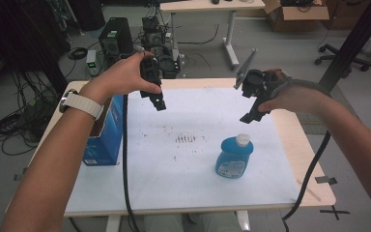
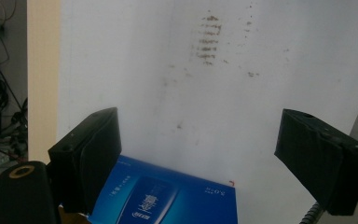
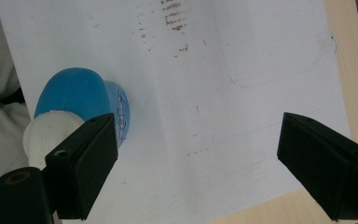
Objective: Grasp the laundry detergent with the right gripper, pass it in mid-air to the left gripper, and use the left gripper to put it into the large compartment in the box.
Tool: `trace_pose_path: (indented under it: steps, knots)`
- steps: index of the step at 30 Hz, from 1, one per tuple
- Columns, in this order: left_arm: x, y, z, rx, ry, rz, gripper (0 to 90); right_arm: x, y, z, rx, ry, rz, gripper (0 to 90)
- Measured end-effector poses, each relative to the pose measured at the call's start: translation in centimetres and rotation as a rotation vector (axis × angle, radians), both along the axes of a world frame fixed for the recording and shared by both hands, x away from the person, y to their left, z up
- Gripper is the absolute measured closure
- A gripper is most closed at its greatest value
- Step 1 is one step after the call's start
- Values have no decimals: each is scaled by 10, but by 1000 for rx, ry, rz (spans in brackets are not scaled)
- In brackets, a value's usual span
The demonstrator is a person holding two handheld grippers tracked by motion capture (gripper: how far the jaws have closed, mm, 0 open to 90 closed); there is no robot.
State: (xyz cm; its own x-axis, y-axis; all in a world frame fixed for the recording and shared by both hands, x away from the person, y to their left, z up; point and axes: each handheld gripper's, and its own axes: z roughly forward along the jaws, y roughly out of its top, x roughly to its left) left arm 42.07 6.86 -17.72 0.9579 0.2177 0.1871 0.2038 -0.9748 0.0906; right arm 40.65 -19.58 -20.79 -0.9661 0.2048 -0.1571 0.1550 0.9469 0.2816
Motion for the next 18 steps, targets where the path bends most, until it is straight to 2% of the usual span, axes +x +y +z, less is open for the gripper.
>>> trace_pose_path:
  steps: [18]
  knots:
    - [-5, -5, 1, 4, 2, -6, 143, -12, -11, 11, 34, -24, -13, 119]
